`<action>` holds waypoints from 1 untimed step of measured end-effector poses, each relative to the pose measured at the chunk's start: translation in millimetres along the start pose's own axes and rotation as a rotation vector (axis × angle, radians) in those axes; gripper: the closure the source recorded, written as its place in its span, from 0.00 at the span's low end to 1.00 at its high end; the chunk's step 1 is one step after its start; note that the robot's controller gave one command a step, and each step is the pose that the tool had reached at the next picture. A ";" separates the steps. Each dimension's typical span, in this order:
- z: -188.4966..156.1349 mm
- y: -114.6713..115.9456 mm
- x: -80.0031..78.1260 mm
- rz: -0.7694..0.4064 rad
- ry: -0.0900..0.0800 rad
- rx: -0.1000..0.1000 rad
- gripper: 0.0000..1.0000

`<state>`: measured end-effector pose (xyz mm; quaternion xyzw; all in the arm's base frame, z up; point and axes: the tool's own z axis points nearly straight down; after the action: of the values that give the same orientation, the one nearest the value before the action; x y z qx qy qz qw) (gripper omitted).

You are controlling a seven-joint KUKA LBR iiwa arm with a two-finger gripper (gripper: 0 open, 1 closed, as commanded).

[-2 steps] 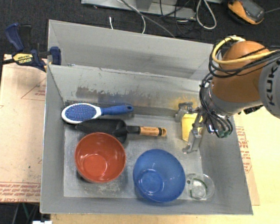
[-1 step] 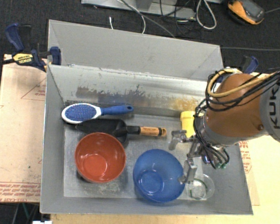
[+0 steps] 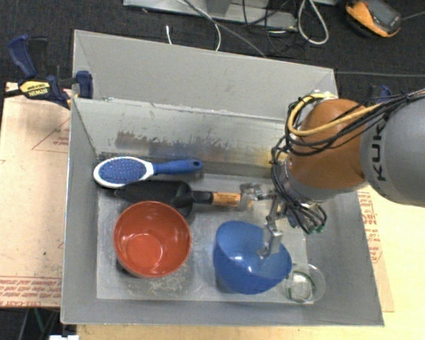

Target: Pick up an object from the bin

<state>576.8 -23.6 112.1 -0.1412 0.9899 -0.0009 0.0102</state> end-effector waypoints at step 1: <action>7.6 27.6 51.5 0.106 -0.007 -0.001 1.00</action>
Offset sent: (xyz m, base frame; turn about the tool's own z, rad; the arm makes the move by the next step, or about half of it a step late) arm 0.0000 0.0000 0.0000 0.0000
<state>519.8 -11.5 103.4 -0.0888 0.9960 0.0008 0.0135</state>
